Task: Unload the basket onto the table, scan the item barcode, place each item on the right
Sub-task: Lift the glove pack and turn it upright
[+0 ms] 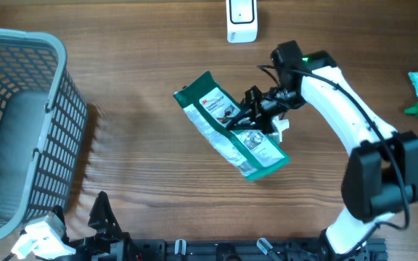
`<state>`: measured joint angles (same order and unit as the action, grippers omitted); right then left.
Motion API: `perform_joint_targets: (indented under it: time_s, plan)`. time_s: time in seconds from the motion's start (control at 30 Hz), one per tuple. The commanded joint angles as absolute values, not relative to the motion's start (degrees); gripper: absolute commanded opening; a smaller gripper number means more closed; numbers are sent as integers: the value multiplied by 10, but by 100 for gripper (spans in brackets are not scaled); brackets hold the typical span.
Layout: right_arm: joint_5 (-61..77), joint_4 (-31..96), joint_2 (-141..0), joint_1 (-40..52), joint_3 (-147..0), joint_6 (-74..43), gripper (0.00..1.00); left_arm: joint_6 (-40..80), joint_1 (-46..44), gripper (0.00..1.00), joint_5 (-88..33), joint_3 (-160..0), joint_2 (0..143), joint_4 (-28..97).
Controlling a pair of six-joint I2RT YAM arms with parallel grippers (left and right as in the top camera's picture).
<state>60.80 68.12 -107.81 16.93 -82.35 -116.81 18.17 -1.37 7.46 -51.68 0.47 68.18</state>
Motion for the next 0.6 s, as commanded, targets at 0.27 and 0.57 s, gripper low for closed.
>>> perform_joint_targets:
  time_s: [0.27, 0.57]
  plan:
    - [733, 787, -1163, 154, -831, -1185, 4, 185, -10, 100, 76, -516, 4, 682]
    - [698, 786, -1163, 136, -831, -1169, 4, 185, -10, 100, 76, -516, 4, 682]
